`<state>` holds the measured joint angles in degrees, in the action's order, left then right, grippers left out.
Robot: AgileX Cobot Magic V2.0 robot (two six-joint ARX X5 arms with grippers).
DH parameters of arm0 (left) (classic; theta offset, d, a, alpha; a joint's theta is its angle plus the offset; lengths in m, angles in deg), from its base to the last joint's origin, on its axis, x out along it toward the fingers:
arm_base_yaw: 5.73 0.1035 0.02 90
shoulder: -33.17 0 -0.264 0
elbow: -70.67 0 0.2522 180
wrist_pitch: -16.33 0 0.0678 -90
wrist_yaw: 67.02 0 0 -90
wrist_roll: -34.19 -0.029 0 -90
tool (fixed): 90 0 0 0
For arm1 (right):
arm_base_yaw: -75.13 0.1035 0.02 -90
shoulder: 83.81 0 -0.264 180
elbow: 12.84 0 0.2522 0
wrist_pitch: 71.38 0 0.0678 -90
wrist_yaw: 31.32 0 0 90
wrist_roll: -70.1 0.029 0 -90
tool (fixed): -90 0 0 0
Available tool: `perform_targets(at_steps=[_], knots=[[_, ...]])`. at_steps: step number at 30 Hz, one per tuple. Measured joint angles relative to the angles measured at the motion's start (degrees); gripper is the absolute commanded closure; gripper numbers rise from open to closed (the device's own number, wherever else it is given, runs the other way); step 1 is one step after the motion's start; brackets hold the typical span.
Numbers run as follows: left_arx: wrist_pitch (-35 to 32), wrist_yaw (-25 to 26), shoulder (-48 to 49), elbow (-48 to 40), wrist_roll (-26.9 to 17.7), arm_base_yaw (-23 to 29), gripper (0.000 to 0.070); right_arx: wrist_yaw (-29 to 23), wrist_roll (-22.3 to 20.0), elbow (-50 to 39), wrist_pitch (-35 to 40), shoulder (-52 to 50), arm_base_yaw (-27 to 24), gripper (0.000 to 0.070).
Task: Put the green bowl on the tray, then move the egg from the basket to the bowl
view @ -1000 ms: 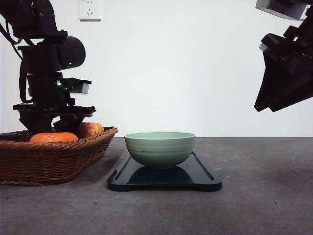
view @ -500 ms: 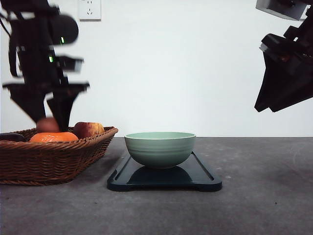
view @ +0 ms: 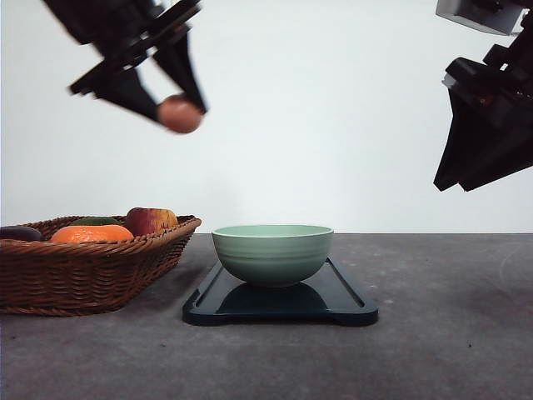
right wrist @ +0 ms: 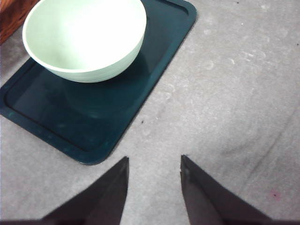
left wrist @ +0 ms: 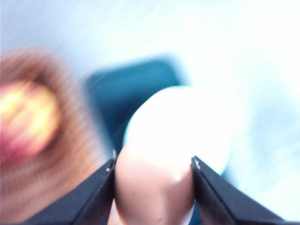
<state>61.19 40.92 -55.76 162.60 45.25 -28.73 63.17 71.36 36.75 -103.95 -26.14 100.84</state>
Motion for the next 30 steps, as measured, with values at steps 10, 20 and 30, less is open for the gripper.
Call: perform_targets(at_steps=[10,20,30], knots=[[-10.8,-16.4,-1.8,0.0,-2.1,-10.6,0.0448,0.0,0.0,0.0,0.0,0.0,0.0,0.0487],[-13.8,-18.2,-10.4,0.0,-4.5,-14.4,0.0448,0.0,0.0,0.0,0.0,0.0,0.0,0.0487],[-13.9,-18.2,-19.5,0.0,-4.5,-14.5,0.0448,0.0,0.0,0.0,0.0,0.0,0.0,0.0487]])
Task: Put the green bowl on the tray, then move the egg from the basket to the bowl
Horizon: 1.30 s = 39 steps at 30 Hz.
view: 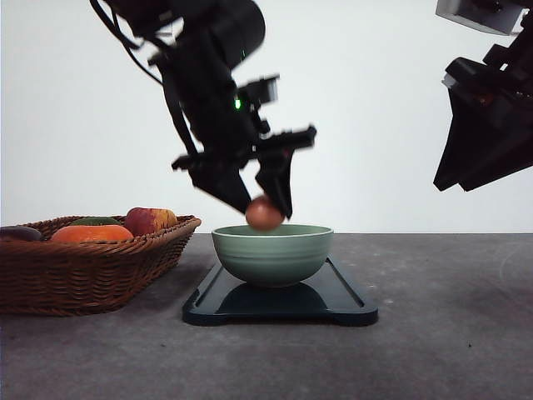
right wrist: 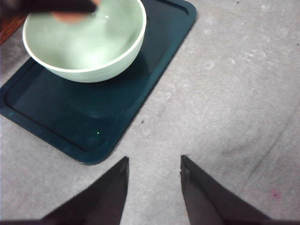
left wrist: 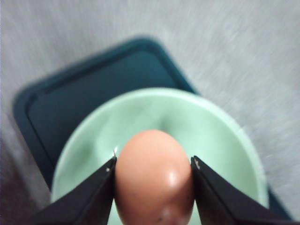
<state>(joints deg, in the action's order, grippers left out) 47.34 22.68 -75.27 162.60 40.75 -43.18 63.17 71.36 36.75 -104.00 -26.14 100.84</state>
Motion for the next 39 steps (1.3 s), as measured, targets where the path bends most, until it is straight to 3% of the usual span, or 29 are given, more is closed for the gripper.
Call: perform_targets(at_steps=[26,28,32,39], knots=[[-2.9,0.0,-5.7,0.1,-0.2,-1.3,0.0426,0.0,0.0,0.0,0.0,0.0,0.0,0.0487],[-2.6,0.0,-5.7,0.1,-0.2,-1.6,0.0399,0.0,0.0,0.0,0.0,0.0,0.0,0.0487],[-0.9,0.0,-5.7,0.9,-0.2,-1.8,0.0279,0.0,0.0,0.0,-0.1,0.0,0.0,0.0487],[4.2,-0.1,-5.7,5.1,-0.2,-1.8,0.0263,0.0,0.0,0.0,-0.2,0.0,0.0,0.0487]])
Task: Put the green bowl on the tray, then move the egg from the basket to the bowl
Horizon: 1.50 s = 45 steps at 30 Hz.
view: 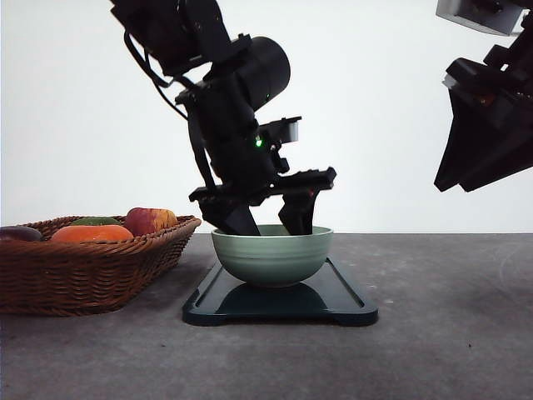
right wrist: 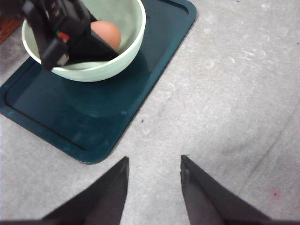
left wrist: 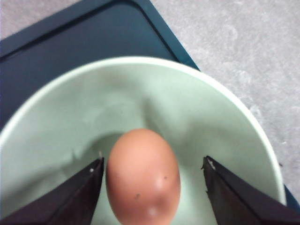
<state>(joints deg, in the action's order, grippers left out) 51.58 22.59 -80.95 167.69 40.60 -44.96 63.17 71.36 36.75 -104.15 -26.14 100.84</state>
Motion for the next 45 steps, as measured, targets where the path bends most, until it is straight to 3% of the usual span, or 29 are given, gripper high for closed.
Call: perform_targets(at_steps=[9,15,24,36,45], knots=[[16.9,-1.2,0.0,11.9,-0.7,1.2,0.0268,0.0,0.0,0.0,0.0,0.0,0.0,0.0487],[23.5,-1.1,2.8,11.8,-1.7,3.1,0.0269,0.0,0.0,0.0,-0.1,0.0,0.0,0.0487],[20.1,-0.9,16.8,3.9,-2.3,5.3,0.0269,0.0,0.0,0.0,-0.5,0.0,0.0,0.0487],[9.5,-0.8,39.5,-18.1,-2.3,8.0,0.0270,0.0,0.0,0.0,-0.5,0.0,0.0,0.0487],[6.3,-0.8,54.4,-35.0,-2.2,10.5,0.0271,0.0,0.0,0.0,-0.5,0.0,0.0,0.0487]])
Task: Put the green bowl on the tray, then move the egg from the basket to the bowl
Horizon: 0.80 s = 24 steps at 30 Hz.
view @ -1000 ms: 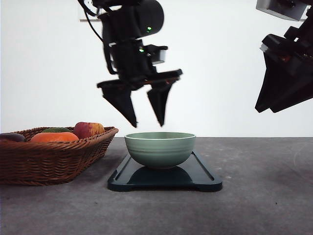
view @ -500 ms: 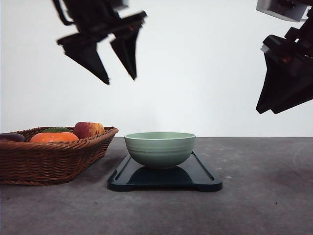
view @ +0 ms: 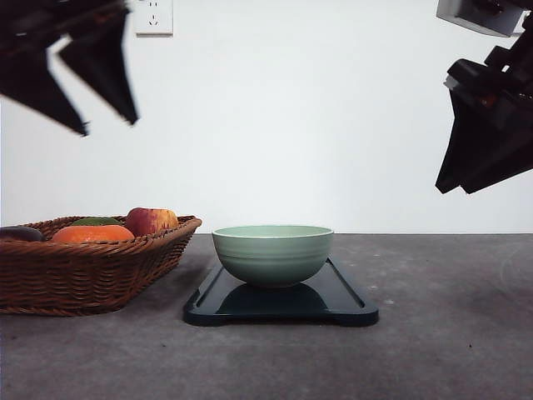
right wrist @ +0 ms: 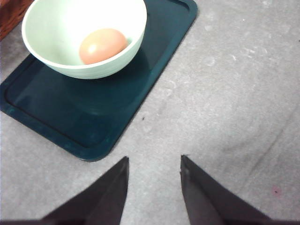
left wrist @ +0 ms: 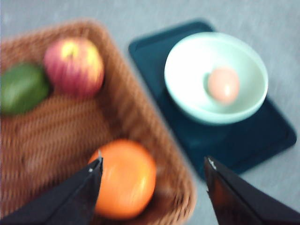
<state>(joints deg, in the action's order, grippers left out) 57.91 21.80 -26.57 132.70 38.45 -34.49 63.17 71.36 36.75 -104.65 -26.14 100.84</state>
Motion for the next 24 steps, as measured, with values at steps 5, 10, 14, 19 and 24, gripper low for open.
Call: perform_targets(at_steps=[5,10,14,19,24], knots=[[-0.2,0.0,5.9,-6.1,0.6,1.6,0.0271,0.0,0.0,0.0,0.0,0.0,0.0,0.0487],[-0.2,0.0,9.4,-10.7,1.4,3.0,0.0271,0.0,0.0,0.0,0.0,0.0,0.0,0.0486],[-0.5,0.0,10.2,-11.4,2.1,3.6,0.0270,0.0,0.0,0.0,-0.4,0.0,0.0,0.0486],[-0.1,0.0,10.3,-11.4,2.4,3.6,0.0599,0.0,0.0,0.0,-1.0,0.0,0.0,0.0669],[-0.1,0.0,10.3,-11.4,2.4,3.6,0.0691,1.4,0.0,0.0,-0.5,0.0,0.0,0.0683]])
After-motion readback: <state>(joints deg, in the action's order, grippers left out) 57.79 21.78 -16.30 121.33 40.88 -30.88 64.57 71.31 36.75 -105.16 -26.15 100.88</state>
